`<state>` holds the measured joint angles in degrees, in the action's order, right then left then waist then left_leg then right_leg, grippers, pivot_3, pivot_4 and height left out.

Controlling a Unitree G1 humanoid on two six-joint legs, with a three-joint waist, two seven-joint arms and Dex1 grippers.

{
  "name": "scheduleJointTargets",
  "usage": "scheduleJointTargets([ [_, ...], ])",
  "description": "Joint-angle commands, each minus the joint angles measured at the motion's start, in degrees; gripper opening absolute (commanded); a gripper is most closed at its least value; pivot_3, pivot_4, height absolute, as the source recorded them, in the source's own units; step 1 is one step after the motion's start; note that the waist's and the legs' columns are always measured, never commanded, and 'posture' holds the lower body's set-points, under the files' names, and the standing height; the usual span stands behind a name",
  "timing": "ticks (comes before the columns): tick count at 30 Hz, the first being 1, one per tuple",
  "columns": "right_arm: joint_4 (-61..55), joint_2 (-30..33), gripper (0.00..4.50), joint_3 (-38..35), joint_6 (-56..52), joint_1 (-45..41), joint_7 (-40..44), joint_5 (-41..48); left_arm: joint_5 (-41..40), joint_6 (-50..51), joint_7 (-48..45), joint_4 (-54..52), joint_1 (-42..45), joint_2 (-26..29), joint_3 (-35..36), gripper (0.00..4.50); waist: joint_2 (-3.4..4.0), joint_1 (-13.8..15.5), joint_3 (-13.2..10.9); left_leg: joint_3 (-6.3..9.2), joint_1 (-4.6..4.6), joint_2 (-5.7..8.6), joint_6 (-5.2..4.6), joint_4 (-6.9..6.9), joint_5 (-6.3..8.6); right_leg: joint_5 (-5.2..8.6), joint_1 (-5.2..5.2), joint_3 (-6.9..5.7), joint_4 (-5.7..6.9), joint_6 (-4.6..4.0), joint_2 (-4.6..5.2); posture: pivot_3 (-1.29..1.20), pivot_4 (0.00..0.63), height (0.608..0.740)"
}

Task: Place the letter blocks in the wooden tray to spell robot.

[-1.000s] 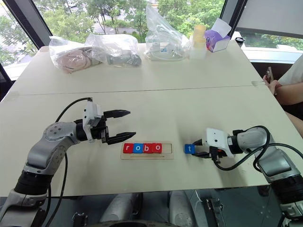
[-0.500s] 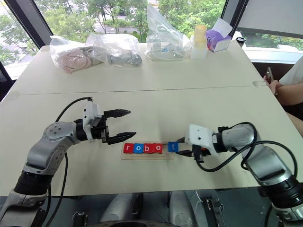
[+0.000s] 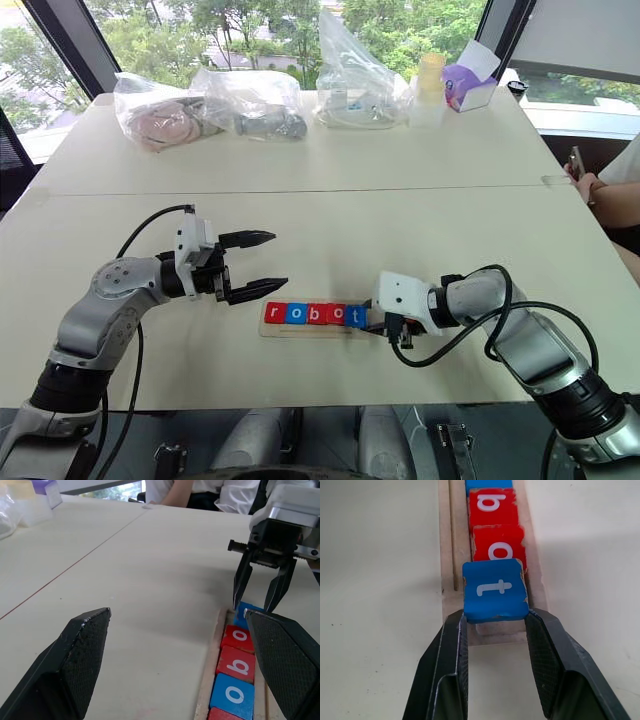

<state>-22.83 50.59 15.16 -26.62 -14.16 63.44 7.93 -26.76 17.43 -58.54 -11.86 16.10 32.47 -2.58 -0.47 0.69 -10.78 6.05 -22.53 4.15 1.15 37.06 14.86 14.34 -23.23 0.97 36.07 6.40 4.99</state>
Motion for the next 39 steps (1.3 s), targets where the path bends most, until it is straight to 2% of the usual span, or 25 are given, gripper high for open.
scheduleJointTargets([
  [1, -0.15, 0.34, 1.07, 0.02, 0.61, -0.54, 0.12, -0.61, -1.0, 0.15, 0.23, -2.38, -0.21, 0.28, 1.0, 4.5, 0.0, 0.0, 0.0, 0.0, 0.0, 0.0, 0.0, 0.0, 0.0, 0.0, 0.0, 0.0, 0.0, 0.0, 0.0, 0.0, 0.15, 0.74],
  [16, -0.23, 1.37, 1.07, -1.24, -1.08, -0.66, 0.53, 0.17, -1.16, 0.51, 0.59, -2.98, -1.08, 0.14, 1.21, 4.5, 0.0, -0.02, 0.0, 0.0, 0.0, 0.0, 0.0, 0.0, 0.0, 0.0, 0.0, -0.01, 0.0, 0.0, -0.01, 0.0, 0.15, 0.74],
  [39, -0.75, -0.76, 1.07, 0.74, -2.81, -1.34, -0.38, 0.14, -0.94, 0.46, 0.6, -2.63, -0.69, 0.1, 1.03, 4.5, 0.0, -0.02, 0.0, 0.0, 0.0, -0.01, 0.0, 0.0, 0.0, 0.0, 0.0, -0.01, 0.0, 0.0, -0.01, 0.0, 0.15, 0.74],
])
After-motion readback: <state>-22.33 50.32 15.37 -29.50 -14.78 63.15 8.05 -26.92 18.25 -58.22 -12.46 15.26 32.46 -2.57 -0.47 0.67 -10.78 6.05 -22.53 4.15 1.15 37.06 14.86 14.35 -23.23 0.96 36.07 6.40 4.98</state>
